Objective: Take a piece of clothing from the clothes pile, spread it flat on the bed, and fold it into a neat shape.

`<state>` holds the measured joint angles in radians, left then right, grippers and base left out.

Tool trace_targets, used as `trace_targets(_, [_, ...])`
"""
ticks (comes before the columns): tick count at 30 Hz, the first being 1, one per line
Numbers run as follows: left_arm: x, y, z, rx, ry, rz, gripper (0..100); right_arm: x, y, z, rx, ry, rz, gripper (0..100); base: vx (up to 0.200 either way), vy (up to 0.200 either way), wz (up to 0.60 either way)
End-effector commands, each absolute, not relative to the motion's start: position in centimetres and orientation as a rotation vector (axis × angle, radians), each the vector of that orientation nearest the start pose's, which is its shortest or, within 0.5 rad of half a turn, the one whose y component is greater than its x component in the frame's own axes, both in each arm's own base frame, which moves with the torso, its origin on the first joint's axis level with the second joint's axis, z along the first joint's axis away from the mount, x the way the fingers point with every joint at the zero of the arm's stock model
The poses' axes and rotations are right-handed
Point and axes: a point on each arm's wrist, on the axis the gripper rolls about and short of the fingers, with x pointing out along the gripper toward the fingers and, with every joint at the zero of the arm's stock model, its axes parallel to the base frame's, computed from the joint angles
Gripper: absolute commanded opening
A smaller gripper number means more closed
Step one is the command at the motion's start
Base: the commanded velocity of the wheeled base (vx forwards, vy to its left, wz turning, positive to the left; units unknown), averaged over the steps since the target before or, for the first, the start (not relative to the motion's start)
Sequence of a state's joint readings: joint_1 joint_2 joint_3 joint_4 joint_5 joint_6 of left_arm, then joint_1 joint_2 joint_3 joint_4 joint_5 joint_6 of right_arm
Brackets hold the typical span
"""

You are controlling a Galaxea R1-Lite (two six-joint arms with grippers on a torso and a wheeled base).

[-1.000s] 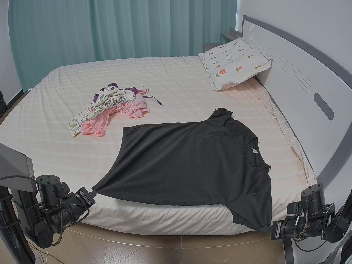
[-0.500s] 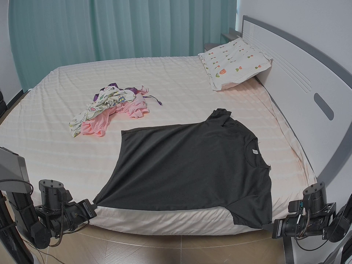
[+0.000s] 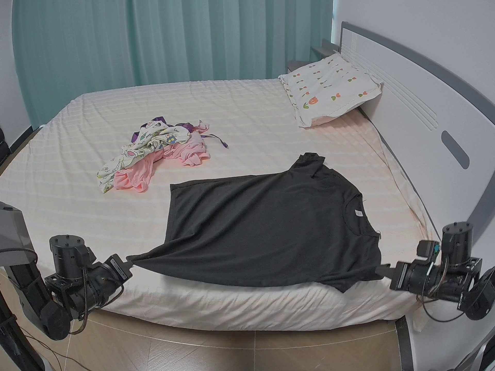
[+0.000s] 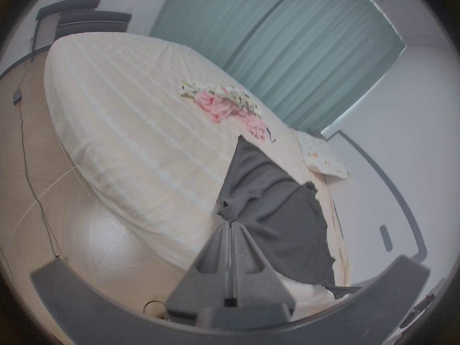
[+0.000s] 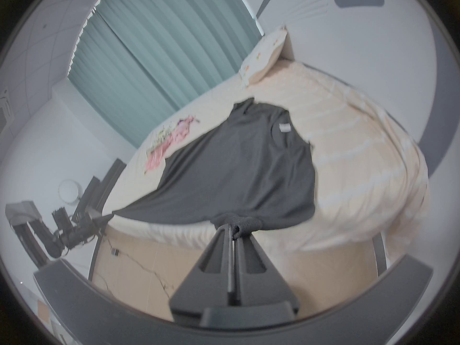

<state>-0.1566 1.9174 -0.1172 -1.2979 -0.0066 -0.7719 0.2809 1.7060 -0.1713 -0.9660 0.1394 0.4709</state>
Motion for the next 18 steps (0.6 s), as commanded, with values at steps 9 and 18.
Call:
trace_targets(9, [24.4,-3.8,6.8,-0.772,0.377,0.077,0,25.6,3.7,11.8,0.472,0.385,0.191,0,0.0,0.0,0.0])
trace_targets(18, [22.6,-4.2,5.5,-0.742,0.499,0.099,0,24.0,3.6,11.3,0.47,0.414,0.19,0,0.0,0.0,0.0])
